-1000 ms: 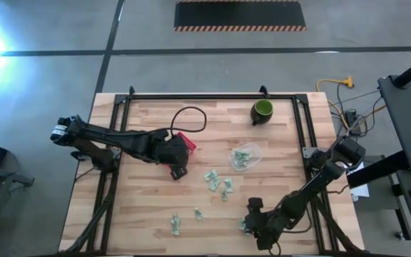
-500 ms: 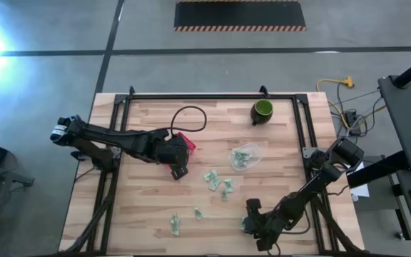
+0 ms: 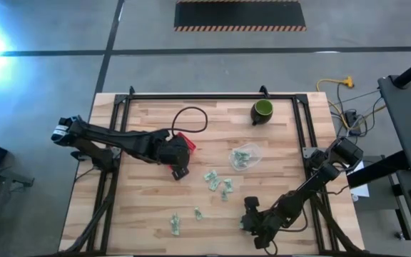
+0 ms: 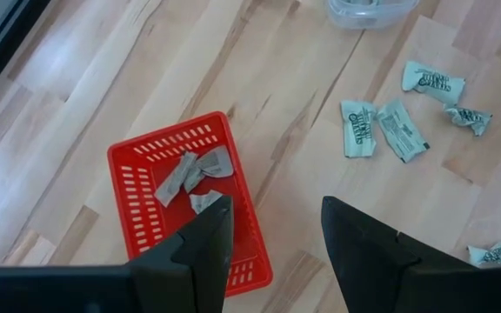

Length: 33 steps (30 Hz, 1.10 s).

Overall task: Pick and place items into bin
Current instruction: Put the stevia packet into the transparent bin

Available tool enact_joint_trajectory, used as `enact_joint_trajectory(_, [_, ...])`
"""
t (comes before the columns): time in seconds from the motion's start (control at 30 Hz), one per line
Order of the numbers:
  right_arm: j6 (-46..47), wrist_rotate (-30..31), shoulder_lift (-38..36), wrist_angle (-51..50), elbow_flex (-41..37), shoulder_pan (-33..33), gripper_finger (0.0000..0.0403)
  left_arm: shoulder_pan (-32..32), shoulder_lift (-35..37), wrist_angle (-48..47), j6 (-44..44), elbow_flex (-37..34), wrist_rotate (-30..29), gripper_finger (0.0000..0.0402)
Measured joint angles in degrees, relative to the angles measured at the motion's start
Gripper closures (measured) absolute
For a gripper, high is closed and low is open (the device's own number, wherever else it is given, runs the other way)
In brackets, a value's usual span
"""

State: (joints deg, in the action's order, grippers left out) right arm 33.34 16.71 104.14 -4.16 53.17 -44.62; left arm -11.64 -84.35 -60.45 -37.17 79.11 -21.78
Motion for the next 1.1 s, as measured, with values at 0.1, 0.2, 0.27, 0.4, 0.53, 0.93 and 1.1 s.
enact_joint_trajectory(0.1, [-0.33, -1.61, 0.00, 0.02, 0.00, 0.02, 0.0300, 0.00, -0.11, 0.00, 0.00, -0.02, 0.00, 0.0242])
enact_joint_trajectory(0.2, [-0.58, -2.25, 0.00, -0.08, 0.00, 0.00, 0.0302, 0.00, -0.10, 0.00, 0.02, -0.02, 0.00, 0.0242])
enact_joint_trajectory(0.27, [-0.58, -2.25, 0.00, -0.18, 0.00, 0.02, 0.0303, 0.00, -0.11, 0.00, 0.02, -0.02, -0.01, 0.0242])
enact_joint_trajectory(0.4, [-0.52, -2.16, 0.00, -0.37, 0.00, 0.22, 0.0305, 0.00, -0.11, 0.00, 0.02, -0.02, -0.02, 0.0242])
enact_joint_trajectory(0.53, [-0.36, -2.17, 0.00, -2.44, -0.02, 0.22, 0.0320, 0.00, -0.09, 0.00, 0.02, -0.02, -0.02, 0.0242])
enact_joint_trajectory(0.93, [1.42, -1.93, 0.02, -2.76, -0.02, 0.28, 0.0393, 0.00, -0.09, 0.00, 0.02, -0.02, -0.84, 0.0242])
enact_joint_trajectory(1.1, [2.69, -1.60, -0.13, -2.81, -0.02, 0.29, 0.0394, 0.00, -0.09, 0.00, 0.02, -0.02, -1.09, 0.0242])
